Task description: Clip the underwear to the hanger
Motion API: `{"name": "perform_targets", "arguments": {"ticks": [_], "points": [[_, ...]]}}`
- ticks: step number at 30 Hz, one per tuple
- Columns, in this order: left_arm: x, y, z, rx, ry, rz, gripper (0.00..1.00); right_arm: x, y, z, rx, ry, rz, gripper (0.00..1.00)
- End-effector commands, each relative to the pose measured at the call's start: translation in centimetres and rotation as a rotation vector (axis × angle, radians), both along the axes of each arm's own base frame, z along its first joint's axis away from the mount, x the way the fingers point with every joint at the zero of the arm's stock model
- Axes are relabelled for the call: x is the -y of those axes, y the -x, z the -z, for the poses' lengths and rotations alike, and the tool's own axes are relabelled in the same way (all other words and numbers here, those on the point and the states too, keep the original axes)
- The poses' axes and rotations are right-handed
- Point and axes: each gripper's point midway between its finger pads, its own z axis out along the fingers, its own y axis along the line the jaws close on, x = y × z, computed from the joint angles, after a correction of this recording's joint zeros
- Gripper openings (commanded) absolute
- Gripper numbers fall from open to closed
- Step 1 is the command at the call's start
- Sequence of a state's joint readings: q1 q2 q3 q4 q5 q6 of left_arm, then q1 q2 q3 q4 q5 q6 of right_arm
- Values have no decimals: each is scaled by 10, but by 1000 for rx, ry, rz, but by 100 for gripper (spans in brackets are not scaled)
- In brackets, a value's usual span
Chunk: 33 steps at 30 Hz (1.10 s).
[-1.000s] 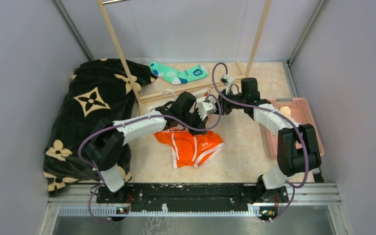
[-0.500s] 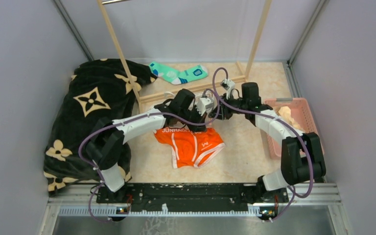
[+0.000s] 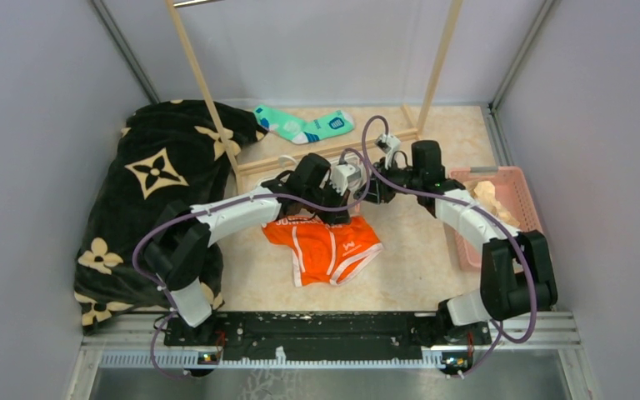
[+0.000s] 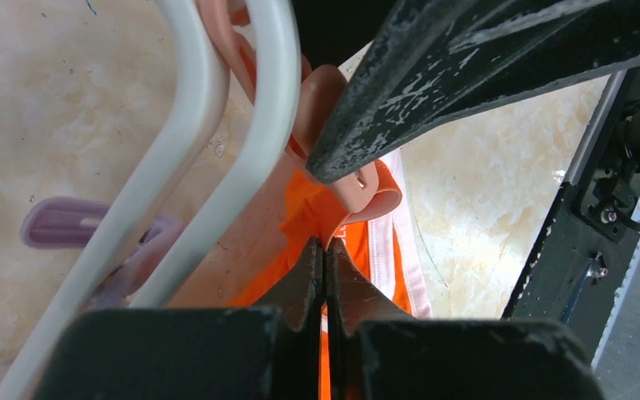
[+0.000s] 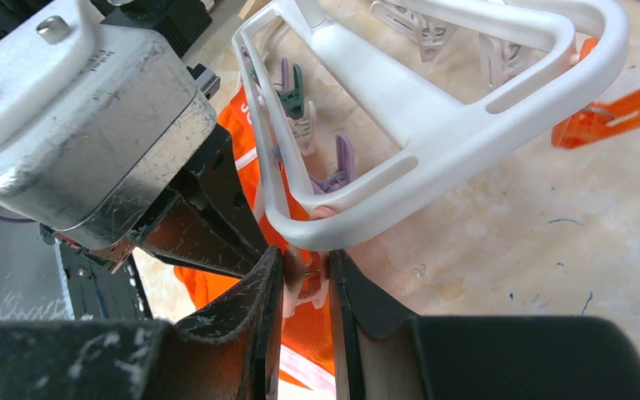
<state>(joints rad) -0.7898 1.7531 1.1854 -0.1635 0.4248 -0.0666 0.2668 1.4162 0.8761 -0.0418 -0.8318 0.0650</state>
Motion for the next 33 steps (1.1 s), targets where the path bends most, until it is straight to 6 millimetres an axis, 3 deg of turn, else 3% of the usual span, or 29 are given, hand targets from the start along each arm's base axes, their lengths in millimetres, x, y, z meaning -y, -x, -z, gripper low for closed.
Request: {"name": "perform_targets", "arguments": {"ticks": [1, 13, 33], "points": [[2, -3, -16, 28, 34, -20, 0, -8, -2, -38, 133, -54, -27, 0], [6, -2, -31, 25, 69, -18, 0, -12, 9, -35, 127, -50, -52, 0], [7, -7, -36, 21, 73, -57, 0, -7, 25, -25, 161, -2, -97, 0]]}}
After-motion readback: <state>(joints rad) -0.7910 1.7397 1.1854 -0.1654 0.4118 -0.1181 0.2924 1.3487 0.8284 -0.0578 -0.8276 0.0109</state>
